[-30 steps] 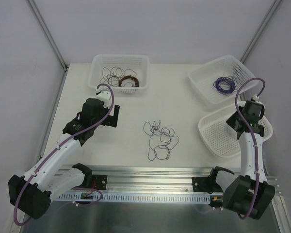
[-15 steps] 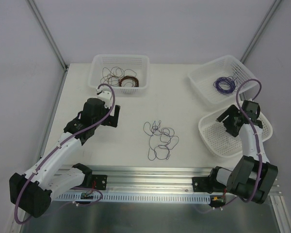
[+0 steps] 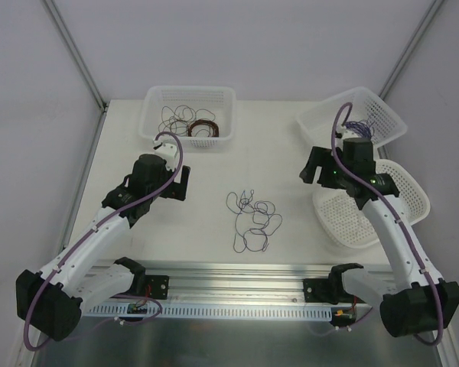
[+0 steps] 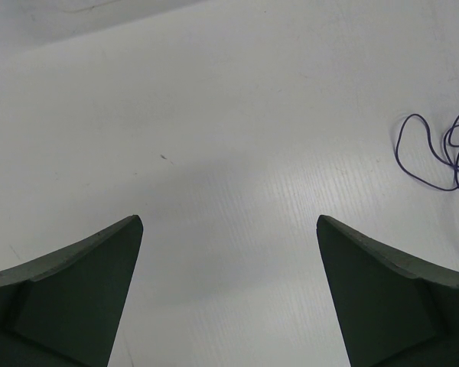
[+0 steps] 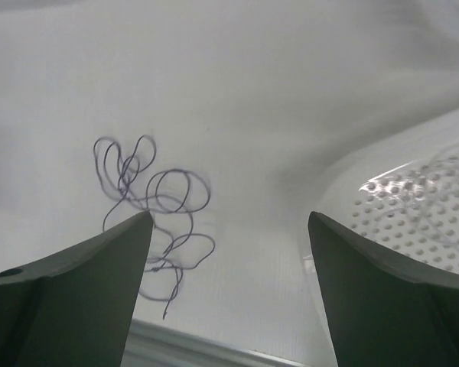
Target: Untangle the cables
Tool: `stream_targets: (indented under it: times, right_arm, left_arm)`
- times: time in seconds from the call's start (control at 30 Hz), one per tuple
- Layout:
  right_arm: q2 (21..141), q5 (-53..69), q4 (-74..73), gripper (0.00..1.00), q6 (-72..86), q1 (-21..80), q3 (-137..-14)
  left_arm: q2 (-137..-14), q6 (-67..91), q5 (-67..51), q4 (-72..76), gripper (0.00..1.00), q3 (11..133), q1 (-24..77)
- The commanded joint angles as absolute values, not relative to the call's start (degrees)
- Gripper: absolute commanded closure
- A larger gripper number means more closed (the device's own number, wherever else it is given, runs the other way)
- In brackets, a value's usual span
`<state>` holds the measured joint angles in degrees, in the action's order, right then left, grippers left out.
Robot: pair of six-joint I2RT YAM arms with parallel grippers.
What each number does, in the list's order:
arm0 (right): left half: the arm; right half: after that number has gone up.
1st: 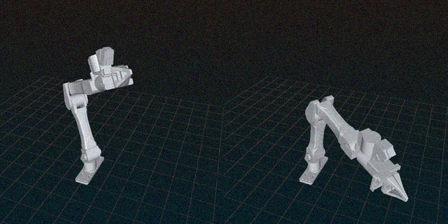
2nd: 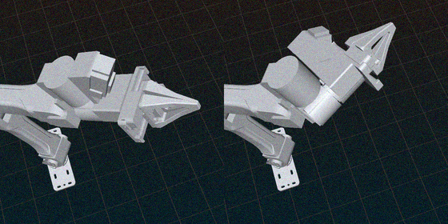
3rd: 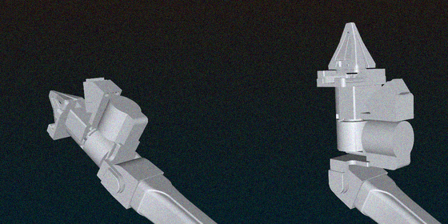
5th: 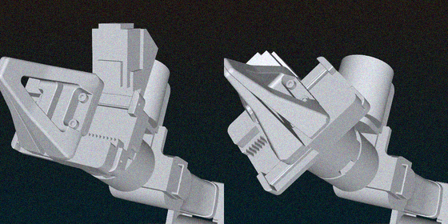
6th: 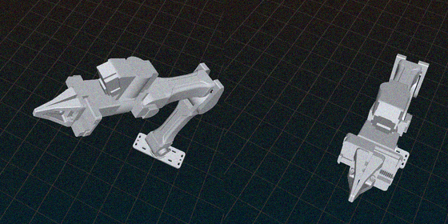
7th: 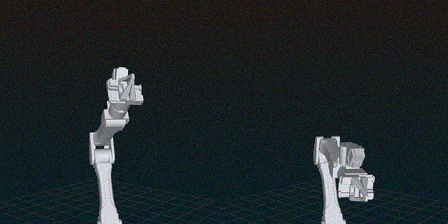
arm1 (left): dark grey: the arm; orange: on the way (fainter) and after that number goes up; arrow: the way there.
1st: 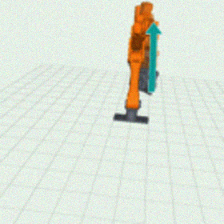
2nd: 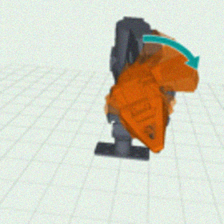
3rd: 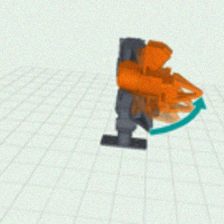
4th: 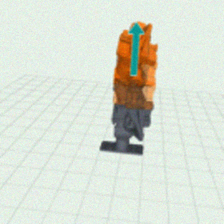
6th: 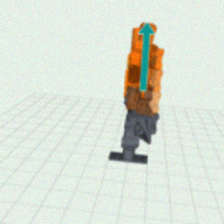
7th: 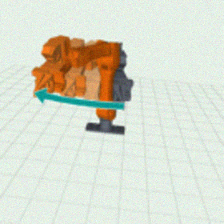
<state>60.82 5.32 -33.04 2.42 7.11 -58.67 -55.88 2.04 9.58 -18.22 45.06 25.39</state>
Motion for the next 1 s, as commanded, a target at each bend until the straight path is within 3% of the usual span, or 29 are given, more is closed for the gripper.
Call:
stream_targets:
  times: [0.0, 0.2, 0.53, 0.97]
  right_arm:
    - [62.05, 9.49, -34.98, 0.13, -2.63, 13.96, -59.94]
    - [68.99, 11.6, -35.16, 0.17, -6.85, 23.63, -56.26]
    - [79.62, 17.58, -35.42, 0.24, -10.72, 25.4, -51.95]
    - [87.71, 19.34, -27.69, 0.44, -9.93, 26.8, -50.45]
  left_arm:
    - [-55.9, 1.32, 9.84, -16.79, 0.01, 44.91, 24.96]
    - [-55.9, 1.32, 9.84, -16.87, 0.01, 45.0, 25.05]
    - [-56.16, 1.23, 9.76, -16.79, 0.01, 45.0, 24.96]
    - [-56.69, 1.05, 9.67, -16.88, 0.01, 45.0, 24.96]
